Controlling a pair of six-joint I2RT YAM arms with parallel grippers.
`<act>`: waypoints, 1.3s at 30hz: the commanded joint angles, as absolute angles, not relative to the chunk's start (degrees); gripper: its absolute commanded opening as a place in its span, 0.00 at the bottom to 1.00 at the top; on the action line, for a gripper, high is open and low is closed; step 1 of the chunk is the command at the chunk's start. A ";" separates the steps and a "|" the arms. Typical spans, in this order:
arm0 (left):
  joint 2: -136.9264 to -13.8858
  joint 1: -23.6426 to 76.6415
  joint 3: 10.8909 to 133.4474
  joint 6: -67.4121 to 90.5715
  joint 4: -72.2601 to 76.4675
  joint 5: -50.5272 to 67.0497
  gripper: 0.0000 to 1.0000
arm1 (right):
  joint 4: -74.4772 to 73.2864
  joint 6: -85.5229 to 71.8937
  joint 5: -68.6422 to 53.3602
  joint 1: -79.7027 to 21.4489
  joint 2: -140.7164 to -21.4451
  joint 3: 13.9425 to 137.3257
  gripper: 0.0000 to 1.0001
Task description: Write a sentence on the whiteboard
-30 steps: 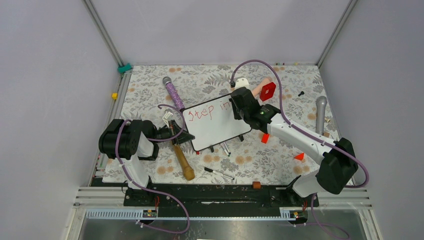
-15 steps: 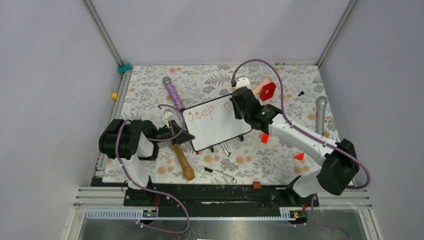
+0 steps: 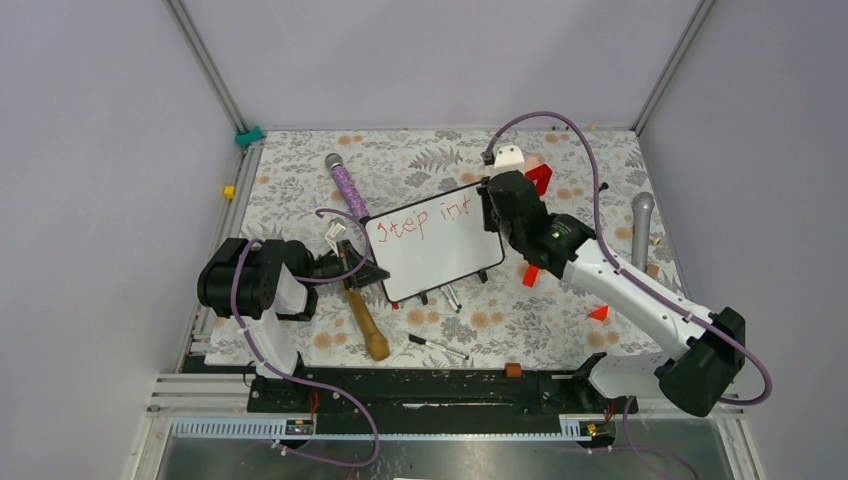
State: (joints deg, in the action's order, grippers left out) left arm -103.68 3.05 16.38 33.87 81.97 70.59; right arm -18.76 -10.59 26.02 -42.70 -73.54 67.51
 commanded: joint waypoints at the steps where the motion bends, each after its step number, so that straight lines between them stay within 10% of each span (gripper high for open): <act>1: -104.48 3.40 16.89 31.00 84.46 73.63 0.00 | -17.79 -9.84 27.84 -41.63 -75.64 67.79 0.00; 39: -104.50 3.43 16.91 31.08 84.46 73.66 0.00 | -13.54 -9.61 25.64 -40.40 -83.89 70.65 0.00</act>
State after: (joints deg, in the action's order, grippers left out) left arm -103.72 3.05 16.40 33.89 81.97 70.59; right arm -16.80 -10.31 25.98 -40.82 -83.07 68.10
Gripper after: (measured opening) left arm 0.087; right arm 0.156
